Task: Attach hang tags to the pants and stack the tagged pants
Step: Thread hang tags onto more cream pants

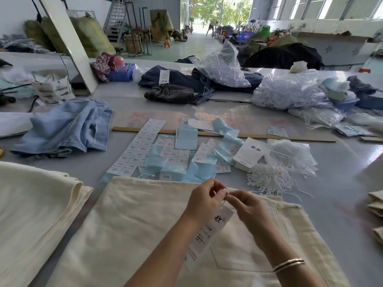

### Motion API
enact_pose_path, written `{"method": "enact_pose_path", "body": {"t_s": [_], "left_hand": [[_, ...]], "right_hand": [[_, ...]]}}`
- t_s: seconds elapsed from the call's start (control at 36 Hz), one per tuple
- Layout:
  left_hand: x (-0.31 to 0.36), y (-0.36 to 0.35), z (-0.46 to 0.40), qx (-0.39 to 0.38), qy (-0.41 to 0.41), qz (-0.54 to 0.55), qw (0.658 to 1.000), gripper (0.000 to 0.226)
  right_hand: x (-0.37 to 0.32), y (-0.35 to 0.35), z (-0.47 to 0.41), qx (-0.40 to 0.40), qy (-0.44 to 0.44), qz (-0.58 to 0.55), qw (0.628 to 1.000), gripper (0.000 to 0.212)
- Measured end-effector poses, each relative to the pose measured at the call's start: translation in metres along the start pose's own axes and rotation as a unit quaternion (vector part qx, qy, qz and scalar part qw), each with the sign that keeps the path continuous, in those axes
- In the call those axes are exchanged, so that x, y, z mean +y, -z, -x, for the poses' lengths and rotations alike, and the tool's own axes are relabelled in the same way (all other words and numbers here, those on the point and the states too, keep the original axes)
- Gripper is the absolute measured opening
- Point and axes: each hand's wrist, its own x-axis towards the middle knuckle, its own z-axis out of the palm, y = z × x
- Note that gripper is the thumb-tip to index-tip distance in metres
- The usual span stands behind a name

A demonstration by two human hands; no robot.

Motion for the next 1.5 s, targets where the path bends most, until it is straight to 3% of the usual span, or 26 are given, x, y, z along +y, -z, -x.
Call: {"method": "enact_pose_path", "body": {"t_s": [0.17,0.28,0.39,0.53,0.61,0.78,0.89,1.06,1.17,1.22,1.31,1.5], "left_hand": [[-0.003,-0.022,-0.01,-0.013,0.048,0.058,0.997,0.009],[-0.01,-0.044,-0.023,-0.049,0.018,-0.11,0.993,0.018],[-0.006,-0.068,-0.039,-0.103,-0.063,-0.264,0.957,0.03],[-0.003,-0.08,-0.053,-0.142,-0.073,-0.393,0.906,0.039],[-0.002,-0.074,-0.052,-0.126,-0.088,-0.379,0.913,0.027],[-0.007,-0.05,-0.035,-0.083,-0.039,-0.303,0.949,0.021],[-0.012,-0.035,-0.017,-0.06,-0.056,-0.259,0.963,0.02],[-0.018,-0.017,-0.008,-0.135,-0.092,-0.409,0.898,0.061],[-0.005,-0.031,-0.018,-0.206,-0.178,-0.449,0.851,0.056],[-0.001,-0.042,-0.022,-0.219,-0.152,-0.438,0.858,0.044],[0.0,-0.056,-0.025,-0.151,-0.05,-0.392,0.906,0.035],[-0.01,-0.071,-0.021,-0.046,-0.081,-0.38,0.92,0.028]], "right_hand": [[0.008,0.03,0.005,0.024,-0.063,-0.149,0.987,0.016],[0.011,0.065,0.005,0.069,-0.096,-0.15,0.982,0.016],[0.012,0.086,0.004,0.103,-0.117,-0.087,0.984,0.013],[0.011,0.103,0.005,0.126,-0.125,0.022,0.984,0.01],[0.013,0.113,0.006,0.122,-0.133,0.113,0.977,0.012],[0.027,0.121,-0.006,0.144,-0.134,0.3,0.933,0.026],[0.034,0.107,-0.008,0.14,-0.138,0.33,0.923,0.013],[0.042,0.073,0.008,0.15,0.002,0.384,0.911,0.007],[0.048,0.066,0.009,0.168,0.039,0.388,0.905,0.004],[0.05,0.066,0.009,0.177,0.037,0.375,0.909,0.005],[0.052,0.063,0.011,0.177,0.029,0.364,0.914,0.006],[0.05,0.055,0.016,0.168,0.054,0.372,0.911,0.004]]}}
